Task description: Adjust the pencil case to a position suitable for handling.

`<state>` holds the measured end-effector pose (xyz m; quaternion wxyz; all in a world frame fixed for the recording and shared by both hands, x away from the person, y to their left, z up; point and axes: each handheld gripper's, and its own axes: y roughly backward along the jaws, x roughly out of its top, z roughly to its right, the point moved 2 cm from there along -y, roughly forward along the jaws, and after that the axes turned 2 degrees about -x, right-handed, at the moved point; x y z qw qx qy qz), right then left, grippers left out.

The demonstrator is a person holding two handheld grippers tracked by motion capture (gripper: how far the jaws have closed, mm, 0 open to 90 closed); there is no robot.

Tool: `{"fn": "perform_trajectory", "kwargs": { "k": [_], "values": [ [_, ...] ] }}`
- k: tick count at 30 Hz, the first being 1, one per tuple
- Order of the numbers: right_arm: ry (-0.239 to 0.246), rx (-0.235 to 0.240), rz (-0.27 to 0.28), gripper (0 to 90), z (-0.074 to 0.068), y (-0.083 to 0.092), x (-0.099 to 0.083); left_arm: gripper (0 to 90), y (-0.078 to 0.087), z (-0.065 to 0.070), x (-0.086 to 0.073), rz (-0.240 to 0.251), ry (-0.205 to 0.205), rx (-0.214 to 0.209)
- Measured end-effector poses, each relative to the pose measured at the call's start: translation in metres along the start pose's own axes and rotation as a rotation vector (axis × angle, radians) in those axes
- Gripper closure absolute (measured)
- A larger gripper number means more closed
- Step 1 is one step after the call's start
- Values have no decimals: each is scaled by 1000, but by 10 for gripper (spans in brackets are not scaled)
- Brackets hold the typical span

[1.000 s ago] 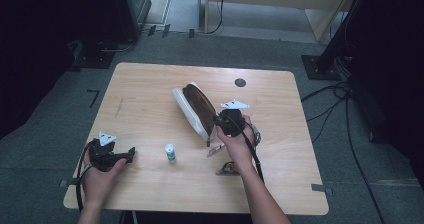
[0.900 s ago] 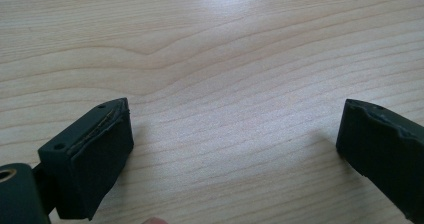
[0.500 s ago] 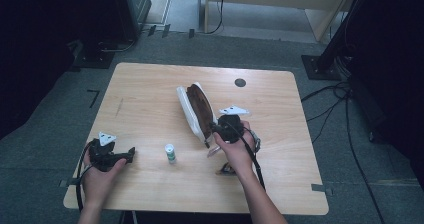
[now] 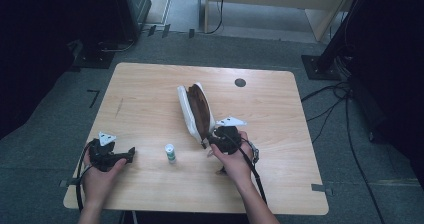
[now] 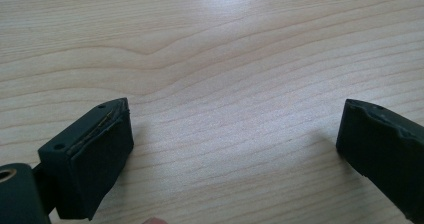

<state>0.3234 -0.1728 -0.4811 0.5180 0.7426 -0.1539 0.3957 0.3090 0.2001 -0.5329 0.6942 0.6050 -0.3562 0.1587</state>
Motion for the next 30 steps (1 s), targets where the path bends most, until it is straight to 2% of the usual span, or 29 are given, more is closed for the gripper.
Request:
{"fn": "perform_trajectory", "kwargs": {
  "k": [2,5,6,7,8,14,17,22,26,28,30],
  "values": [
    [-5,2,1,647,-2,-2,-1,18,0,0,0,0,0,0],
    [2,-22,11,677,-1,-5,-1,18,0,0,0,2,1,0],
    [6,-32,14,736,2,-6,0,18,0,0,0,1,2,0],
    [6,-32,14,736,2,-6,0,18,0,0,0,1,2,0],
    [14,-32,11,757,7,-9,2,18,0,0,0,0,0,0],
    [14,-55,10,776,21,-13,9,18,0,0,0,2,2,0],
    [28,-70,8,765,33,-16,13,18,0,0,0,2,2,0],
    [15,-110,12,717,54,-15,18,18,0,0,0,0,0,0],
    [4,-154,81,623,67,-5,24,18,0,0,0,0,0,0],
    [-11,-126,112,594,69,3,27,18,0,0,0,0,0,0],
    [14,-81,156,601,67,18,29,18,0,0,0,0,0,0]
  ]
}}
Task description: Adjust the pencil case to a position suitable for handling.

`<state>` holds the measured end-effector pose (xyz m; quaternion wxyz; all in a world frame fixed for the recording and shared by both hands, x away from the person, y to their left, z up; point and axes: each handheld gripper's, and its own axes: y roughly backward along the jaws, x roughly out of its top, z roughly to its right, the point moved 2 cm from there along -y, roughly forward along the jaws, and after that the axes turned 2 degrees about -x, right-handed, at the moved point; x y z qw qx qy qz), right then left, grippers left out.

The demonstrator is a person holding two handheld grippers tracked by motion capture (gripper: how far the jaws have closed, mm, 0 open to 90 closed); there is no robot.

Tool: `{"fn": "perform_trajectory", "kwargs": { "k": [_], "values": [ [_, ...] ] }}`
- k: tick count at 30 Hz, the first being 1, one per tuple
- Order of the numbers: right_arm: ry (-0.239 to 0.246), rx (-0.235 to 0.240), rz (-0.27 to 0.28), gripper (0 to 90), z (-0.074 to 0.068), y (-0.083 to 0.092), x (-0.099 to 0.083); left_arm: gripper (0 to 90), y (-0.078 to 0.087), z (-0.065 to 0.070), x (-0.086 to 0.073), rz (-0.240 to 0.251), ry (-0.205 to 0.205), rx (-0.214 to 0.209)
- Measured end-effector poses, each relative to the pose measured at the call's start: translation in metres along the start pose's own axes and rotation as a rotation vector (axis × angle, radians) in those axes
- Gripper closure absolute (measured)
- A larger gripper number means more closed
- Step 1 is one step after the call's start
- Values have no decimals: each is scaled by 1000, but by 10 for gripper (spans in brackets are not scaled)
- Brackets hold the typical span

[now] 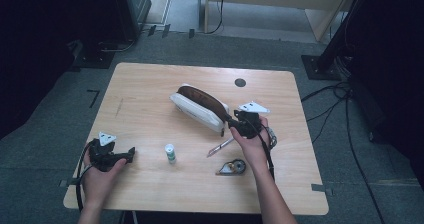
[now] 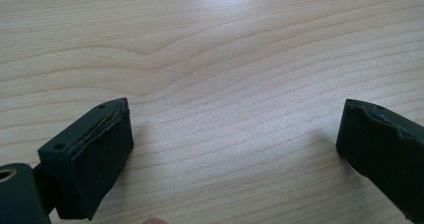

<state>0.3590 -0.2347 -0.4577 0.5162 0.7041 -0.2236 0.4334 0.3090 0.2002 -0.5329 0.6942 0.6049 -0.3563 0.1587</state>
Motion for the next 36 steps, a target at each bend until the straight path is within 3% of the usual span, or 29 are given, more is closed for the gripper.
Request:
{"fn": "perform_trajectory", "kwargs": {
  "k": [1,3,4,5,7,9,11,12,15,16,20,23,25,26,30,35,36],
  "values": [
    [0,0,0,601,0,0,0,18,0,0,0,0,0,0],
    [16,49,37,603,-2,10,3,18,0,0,0,0,0,0],
    [23,124,68,601,-6,20,6,18,0,0,0,0,0,0],
    [23,124,68,601,-6,20,6,18,0,0,0,0,0,0],
    [23,208,64,565,-13,24,8,18,0,0,0,0,0,0],
    [69,249,46,516,-22,20,11,18,0,0,0,0,0,0],
    [132,237,12,450,-37,6,14,18,0,0,0,1,1,0],
    [132,237,12,450,-37,6,14,18,0,0,0,1,1,0],
    [153,160,-6,402,-42,-14,16,18,0,0,0,0,0,0],
    [150,160,-9,398,-42,-19,17,18,0,0,0,1,2,0],
    [186,192,-37,447,-47,-31,16,18,0,0,0,1,1,0],
    [239,159,-65,557,-50,-37,12,18,0,0,0,0,0,1],
    [233,194,-76,648,-49,-37,12,18,0,0,0,2,-1,-1],
    [233,194,-76,648,-49,-37,12,18,0,0,0,2,-1,-1],
    [280,266,-78,739,-53,-33,10,18,0,0,0,2,-2,-2],
    [320,318,-65,772,-59,-27,9,18,0,0,0,2,-1,-2],
    [334,358,-60,779,-60,-25,8,18,0,0,0,2,-1,-2]
  ]
}}
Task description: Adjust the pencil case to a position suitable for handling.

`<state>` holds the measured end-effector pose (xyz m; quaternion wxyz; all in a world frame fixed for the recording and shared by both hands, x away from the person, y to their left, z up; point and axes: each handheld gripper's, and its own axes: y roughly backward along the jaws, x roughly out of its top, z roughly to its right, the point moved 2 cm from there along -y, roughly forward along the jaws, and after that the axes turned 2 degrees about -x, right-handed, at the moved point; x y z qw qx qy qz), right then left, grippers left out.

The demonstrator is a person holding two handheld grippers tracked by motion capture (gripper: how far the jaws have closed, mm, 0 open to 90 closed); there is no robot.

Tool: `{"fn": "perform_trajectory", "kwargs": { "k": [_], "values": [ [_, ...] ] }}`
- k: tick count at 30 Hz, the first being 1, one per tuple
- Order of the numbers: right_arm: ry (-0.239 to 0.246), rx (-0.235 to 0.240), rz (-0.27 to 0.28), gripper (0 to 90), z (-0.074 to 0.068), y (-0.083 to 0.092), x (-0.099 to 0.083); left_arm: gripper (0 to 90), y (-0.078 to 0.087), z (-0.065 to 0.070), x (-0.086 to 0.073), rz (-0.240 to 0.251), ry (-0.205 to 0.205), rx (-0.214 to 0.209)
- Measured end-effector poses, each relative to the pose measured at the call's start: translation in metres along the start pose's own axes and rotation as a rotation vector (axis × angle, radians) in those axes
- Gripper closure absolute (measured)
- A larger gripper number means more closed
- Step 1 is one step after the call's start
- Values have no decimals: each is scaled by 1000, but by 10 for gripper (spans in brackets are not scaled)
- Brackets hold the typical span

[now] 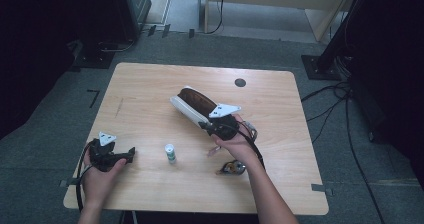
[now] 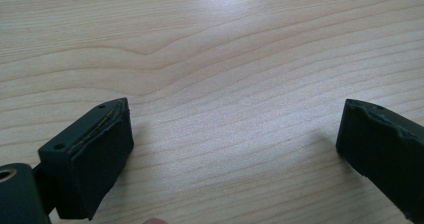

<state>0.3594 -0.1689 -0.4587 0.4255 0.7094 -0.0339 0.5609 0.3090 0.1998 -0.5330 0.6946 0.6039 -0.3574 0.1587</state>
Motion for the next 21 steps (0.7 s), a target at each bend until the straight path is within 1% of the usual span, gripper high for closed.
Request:
{"fn": "perform_trajectory", "kwargs": {
  "k": [1,4,6,7,8,9,10,11,13,14,15,17,18,19,20,21],
  "values": [
    [0,0,0,779,0,0,0,18,0,0,0,0,1,0],
    [12,36,4,784,-2,1,0,18,0,0,0,0,0,0],
    [33,74,6,786,-7,0,-1,18,0,0,0,0,0,0],
    [33,74,6,786,-7,0,-1,18,0,0,0,0,0,0],
    [40,86,9,786,-9,-1,-1,18,0,0,0,1,1,1],
    [51,114,9,787,-14,-3,-1,18,0,0,0,1,1,0],
    [58,127,8,787,-16,-4,-1,18,0,0,0,0,1,0],
    [58,127,8,787,-16,-4,-1,18,0,0,0,0,1,0],
    [60,147,9,787,-19,-5,0,18,0,0,0,1,1,0],
    [53,155,10,786,-20,-5,0,18,0,0,0,0,1,0],
    [44,160,8,784,-20,-5,0,18,0,0,0,1,2,0],
    [37,155,5,775,-19,-6,0,18,0,0,0,1,1,0],
    [33,150,1,759,-18,-6,-1,18,0,0,0,0,0,0],
    [14,149,-5,715,-16,-6,-1,18,0,0,0,0,-1,0],
    [14,149,-5,715,-16,-6,-1,18,0,0,0,1,0,0],
    [19,138,-1,694,-16,-6,-2,18,0,0,0,1,1,1]
  ]
}}
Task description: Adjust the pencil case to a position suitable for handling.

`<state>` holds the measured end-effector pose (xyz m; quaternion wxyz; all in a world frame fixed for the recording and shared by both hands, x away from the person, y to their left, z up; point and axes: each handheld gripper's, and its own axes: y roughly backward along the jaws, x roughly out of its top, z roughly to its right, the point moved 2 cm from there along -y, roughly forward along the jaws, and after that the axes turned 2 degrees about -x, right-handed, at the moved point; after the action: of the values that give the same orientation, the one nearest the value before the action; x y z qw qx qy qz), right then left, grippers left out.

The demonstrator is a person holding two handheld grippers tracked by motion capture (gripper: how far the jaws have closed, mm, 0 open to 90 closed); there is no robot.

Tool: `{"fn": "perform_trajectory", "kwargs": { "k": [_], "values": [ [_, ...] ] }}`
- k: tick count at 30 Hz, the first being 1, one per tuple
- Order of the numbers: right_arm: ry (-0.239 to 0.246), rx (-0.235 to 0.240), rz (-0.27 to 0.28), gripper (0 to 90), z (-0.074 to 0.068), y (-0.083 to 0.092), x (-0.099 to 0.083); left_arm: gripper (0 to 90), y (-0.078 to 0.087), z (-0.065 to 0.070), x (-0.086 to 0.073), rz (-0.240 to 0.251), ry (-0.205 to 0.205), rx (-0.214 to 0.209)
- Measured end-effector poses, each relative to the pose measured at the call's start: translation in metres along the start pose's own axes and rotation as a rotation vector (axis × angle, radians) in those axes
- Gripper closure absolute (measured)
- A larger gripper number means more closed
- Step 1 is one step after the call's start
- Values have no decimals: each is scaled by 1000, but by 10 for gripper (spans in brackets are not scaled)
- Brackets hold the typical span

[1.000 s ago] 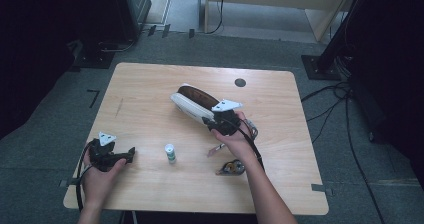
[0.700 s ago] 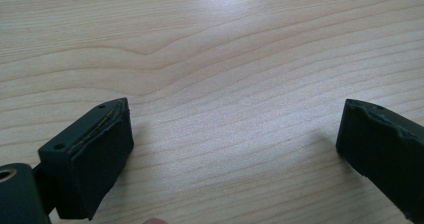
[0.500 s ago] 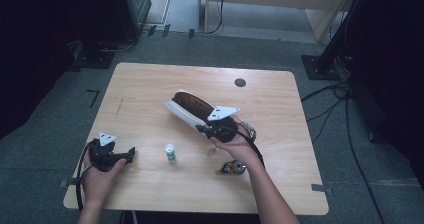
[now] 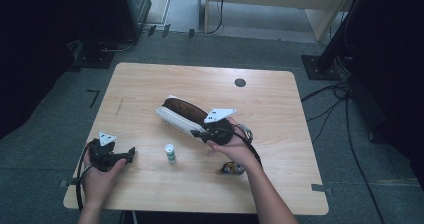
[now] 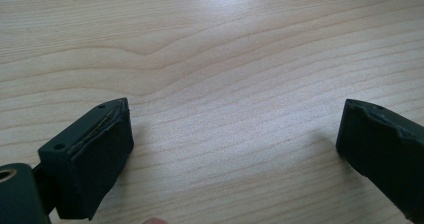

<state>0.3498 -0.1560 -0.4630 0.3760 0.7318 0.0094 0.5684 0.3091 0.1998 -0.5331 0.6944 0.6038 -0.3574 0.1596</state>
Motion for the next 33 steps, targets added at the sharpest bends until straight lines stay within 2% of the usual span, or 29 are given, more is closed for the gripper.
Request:
{"fn": "perform_trajectory", "kwargs": {
  "k": [2,3,7,10,12,13,16,20,21,24,29,33],
  "values": [
    [-9,-1,8,625,0,3,1,18,0,0,0,0,1,-1],
    [-25,-1,33,578,0,7,3,18,0,0,0,0,-1,0],
    [-37,-3,62,517,0,16,7,18,0,0,0,-1,-2,-2],
    [-27,-17,79,498,-1,26,9,18,0,0,0,-1,-2,-2],
    [-31,-29,100,484,-3,40,10,18,0,0,0,-1,-2,-2],
    [-31,-29,100,484,-3,40,10,18,0,0,0,-1,-2,-2],
    [-32,-59,118,465,-1,56,8,18,0,0,0,-1,-3,-3],
    [-34,-110,123,429,5,78,-5,18,0,0,0,-1,-3,-3],
    [-34,-110,123,429,5,78,-5,18,0,0,0,-1,-3,-3],
    [-60,-129,120,421,17,88,-23,18,0,0,0,-2,-4,-3],
    [-87,-153,117,434,30,94,-40,18,0,0,0,-2,-4,-3],
    [-95,-144,97,431,36,92,-51,18,0,0,0,-3,-5,-4]
  ]
}}
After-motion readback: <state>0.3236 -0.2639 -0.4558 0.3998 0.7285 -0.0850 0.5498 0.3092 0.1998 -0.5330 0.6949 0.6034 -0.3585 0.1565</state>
